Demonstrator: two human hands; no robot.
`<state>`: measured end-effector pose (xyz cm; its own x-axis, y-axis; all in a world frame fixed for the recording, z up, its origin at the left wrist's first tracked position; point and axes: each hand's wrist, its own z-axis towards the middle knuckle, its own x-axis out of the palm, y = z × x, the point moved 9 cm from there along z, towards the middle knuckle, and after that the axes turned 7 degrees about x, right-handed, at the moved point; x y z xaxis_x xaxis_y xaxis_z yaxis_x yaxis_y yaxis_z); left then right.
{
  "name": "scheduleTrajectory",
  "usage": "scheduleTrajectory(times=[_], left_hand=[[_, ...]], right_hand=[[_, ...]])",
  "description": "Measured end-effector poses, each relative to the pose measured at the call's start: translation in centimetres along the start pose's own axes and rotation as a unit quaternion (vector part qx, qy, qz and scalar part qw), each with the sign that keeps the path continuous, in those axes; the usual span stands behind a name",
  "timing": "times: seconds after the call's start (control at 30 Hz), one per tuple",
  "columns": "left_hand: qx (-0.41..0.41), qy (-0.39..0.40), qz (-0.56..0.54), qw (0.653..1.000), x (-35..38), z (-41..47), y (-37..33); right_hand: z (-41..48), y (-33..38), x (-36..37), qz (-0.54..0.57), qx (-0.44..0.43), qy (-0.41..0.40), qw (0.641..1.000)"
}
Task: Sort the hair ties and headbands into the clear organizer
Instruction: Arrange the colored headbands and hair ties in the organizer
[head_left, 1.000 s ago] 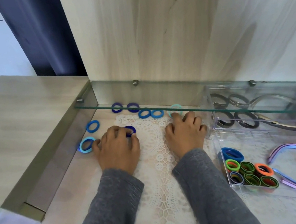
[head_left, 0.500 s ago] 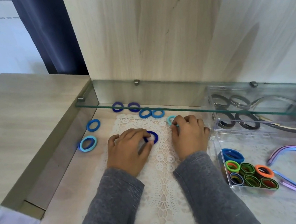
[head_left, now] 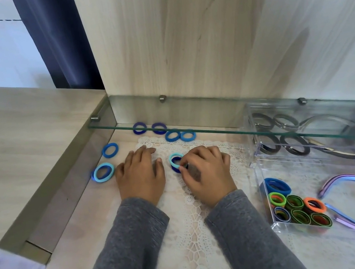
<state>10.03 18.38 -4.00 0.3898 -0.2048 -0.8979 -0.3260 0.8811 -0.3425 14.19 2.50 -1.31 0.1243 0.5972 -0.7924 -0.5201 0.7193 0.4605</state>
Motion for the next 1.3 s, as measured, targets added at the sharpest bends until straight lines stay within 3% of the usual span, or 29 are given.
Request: scheduleTrajectory(times=[0.17, 0.4, 0.77, 1.03, 1.3], left_hand=[[0.027, -0.025, -0.004, 0.999, -0.4, 1.5, -0.7], [0.058, 0.012, 0.035, 0.998, 0.2, 4.8, -0.8], [0.100, -0.004, 0.033, 0.994, 0.1, 5.1, -2.2], [0.088, -0.036, -0.016, 0.995, -1.0, 3.1, -0.6], [0.110, -0.014, -0.008, 0.994, -0.8, 2.1, -1.0]], right_hand=[[0.0, -0.1, 0.1, -0.014, 0.003, -0.002, 1.000], [-0.1, 0.1, 0.2, -0.022, 0.001, 0.001, 1.000], [0.5, -3.9, -0.1, -0.068, 0.161, 0.035, 0.984], [0.5, -3.8, 0.5, -0.111, 0.149, 0.061, 0.981], [0.4, -3.8, 0.6, -0.114, 0.149, 0.067, 0.980]])
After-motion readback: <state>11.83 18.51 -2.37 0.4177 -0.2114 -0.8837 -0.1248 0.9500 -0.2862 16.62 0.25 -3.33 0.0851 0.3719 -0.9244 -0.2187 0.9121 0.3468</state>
